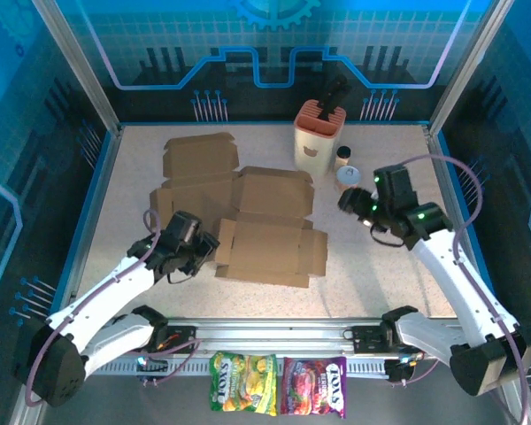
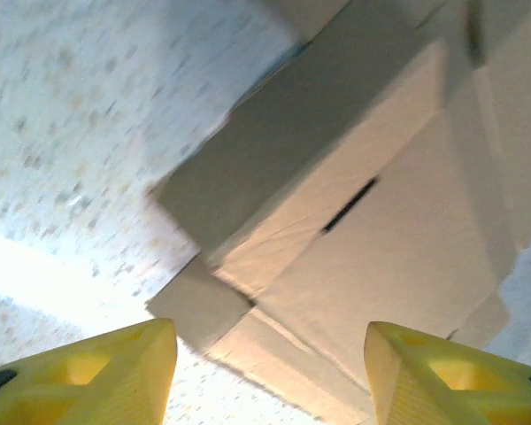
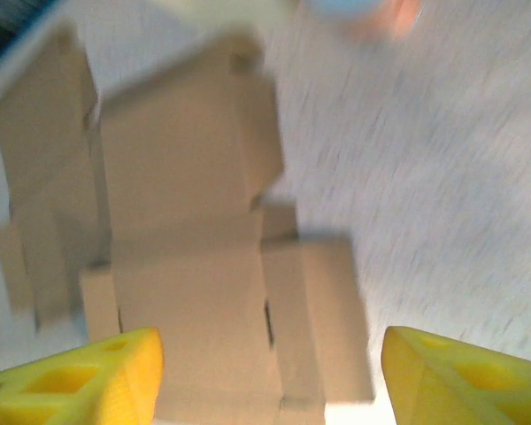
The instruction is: Fold the paper box
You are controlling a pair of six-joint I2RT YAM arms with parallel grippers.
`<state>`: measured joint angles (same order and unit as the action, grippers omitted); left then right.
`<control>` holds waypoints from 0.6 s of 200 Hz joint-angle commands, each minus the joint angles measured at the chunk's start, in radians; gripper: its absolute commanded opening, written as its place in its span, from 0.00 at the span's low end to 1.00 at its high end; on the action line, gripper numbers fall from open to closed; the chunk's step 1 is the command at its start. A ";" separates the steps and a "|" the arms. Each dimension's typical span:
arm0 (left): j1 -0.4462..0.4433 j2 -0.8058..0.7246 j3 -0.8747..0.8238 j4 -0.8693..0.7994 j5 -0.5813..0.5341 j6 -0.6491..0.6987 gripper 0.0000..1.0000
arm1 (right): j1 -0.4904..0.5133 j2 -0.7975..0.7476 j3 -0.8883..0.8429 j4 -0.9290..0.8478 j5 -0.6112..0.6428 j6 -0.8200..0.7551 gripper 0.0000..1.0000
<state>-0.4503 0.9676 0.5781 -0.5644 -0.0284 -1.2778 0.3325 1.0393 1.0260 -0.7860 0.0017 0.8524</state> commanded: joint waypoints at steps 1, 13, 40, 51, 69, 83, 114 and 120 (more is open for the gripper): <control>-0.008 0.004 -0.079 0.158 0.073 -0.219 0.59 | 0.054 -0.057 -0.085 0.013 -0.197 0.114 0.67; -0.013 0.021 -0.140 0.267 0.088 -0.299 0.58 | 0.056 -0.061 -0.129 0.048 -0.240 0.151 0.67; -0.037 0.035 -0.169 0.298 0.055 -0.352 0.56 | 0.058 -0.051 -0.141 0.079 -0.272 0.154 0.67; -0.041 0.036 -0.178 0.310 0.045 -0.360 0.55 | 0.059 -0.044 -0.140 0.082 -0.279 0.152 0.68; -0.045 0.047 -0.214 0.374 0.037 -0.385 0.54 | 0.059 -0.041 -0.171 0.094 -0.288 0.159 0.68; -0.046 0.061 -0.219 0.383 0.023 -0.371 0.53 | 0.059 -0.044 -0.189 0.116 -0.300 0.172 0.68; -0.046 0.088 -0.232 0.442 -0.004 -0.341 0.52 | 0.058 -0.044 -0.200 0.133 -0.317 0.184 0.68; -0.045 0.092 -0.234 0.444 -0.008 -0.336 0.51 | 0.057 -0.044 -0.201 0.133 -0.317 0.183 0.68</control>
<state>-0.4892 1.0401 0.3614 -0.1772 -0.0040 -1.6211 0.3809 0.9970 0.8310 -0.6788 -0.2790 1.0157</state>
